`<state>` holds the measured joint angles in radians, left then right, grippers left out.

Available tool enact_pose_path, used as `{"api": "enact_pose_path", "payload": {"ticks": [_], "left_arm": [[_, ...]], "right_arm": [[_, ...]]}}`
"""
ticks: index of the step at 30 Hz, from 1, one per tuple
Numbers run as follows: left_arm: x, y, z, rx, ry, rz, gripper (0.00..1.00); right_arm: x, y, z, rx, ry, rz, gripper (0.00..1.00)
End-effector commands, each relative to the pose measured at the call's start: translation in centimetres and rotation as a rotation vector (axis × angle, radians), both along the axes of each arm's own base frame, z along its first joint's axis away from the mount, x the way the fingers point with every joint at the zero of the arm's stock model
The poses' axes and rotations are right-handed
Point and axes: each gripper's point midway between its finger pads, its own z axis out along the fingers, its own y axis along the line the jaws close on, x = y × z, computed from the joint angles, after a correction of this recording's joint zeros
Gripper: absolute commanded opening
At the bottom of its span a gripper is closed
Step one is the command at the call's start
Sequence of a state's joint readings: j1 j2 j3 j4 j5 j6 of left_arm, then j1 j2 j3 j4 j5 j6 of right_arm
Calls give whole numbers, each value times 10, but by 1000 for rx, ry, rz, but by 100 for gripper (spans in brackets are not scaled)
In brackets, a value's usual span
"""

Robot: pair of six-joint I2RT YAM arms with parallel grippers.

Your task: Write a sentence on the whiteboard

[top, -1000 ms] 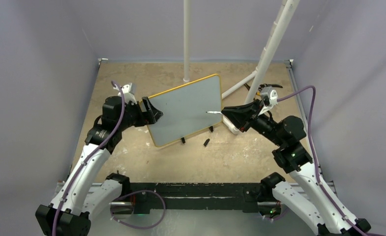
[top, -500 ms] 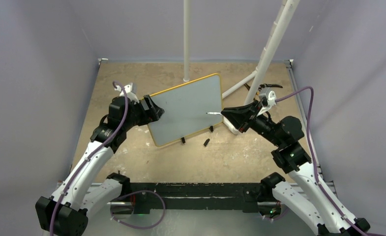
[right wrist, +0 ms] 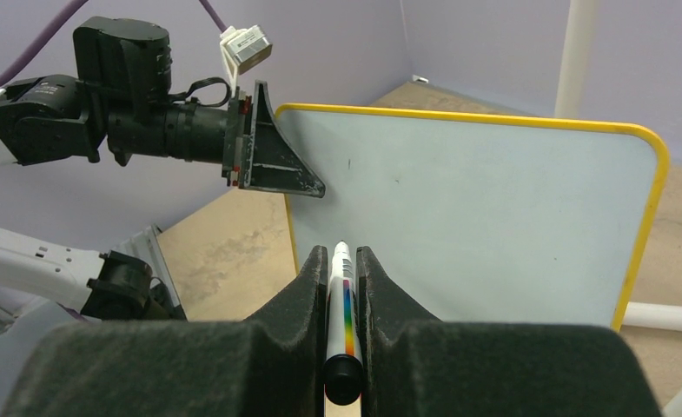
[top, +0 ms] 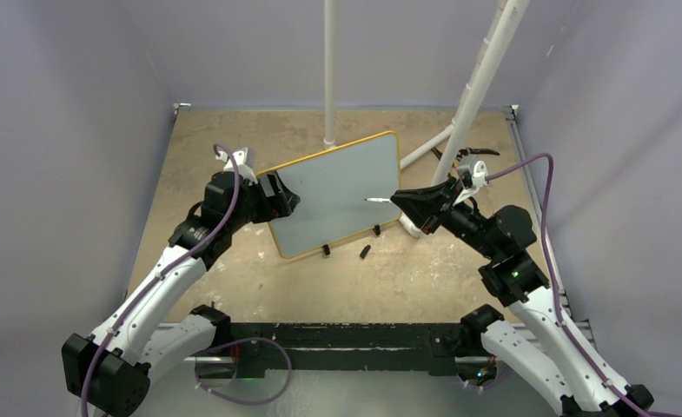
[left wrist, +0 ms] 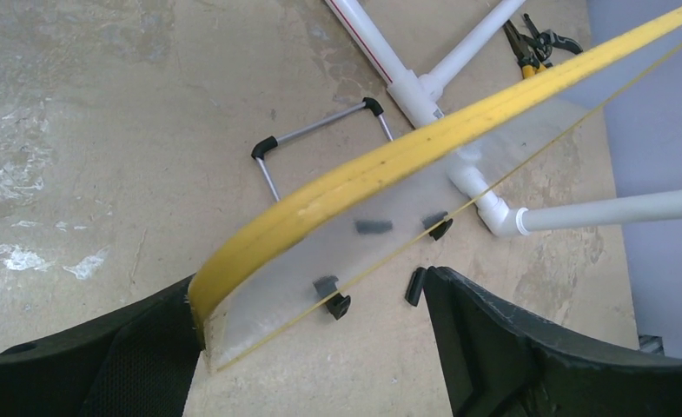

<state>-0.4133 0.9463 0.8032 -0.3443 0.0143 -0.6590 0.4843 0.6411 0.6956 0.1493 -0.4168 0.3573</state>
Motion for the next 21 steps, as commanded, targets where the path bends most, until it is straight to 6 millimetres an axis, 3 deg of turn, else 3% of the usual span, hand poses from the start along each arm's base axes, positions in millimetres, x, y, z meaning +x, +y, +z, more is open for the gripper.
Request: {"api": "enact_pose_path", "payload": {"ticks": [1, 8, 11, 21], "left_arm": [[-5, -7, 30, 28, -98, -96, 91], [-20, 16, 31, 222, -102, -144, 94], [-24, 23, 45, 261, -169, -153, 93], [-32, 44, 52, 324, -292, -101, 70]], "right_arm": [[-3, 1, 9, 12, -52, 11, 0], [-4, 12, 5, 28, -57, 71, 0], [-5, 19, 8, 37, -72, 95, 0], [-5, 62, 14, 116, -110, 85, 0]]}}
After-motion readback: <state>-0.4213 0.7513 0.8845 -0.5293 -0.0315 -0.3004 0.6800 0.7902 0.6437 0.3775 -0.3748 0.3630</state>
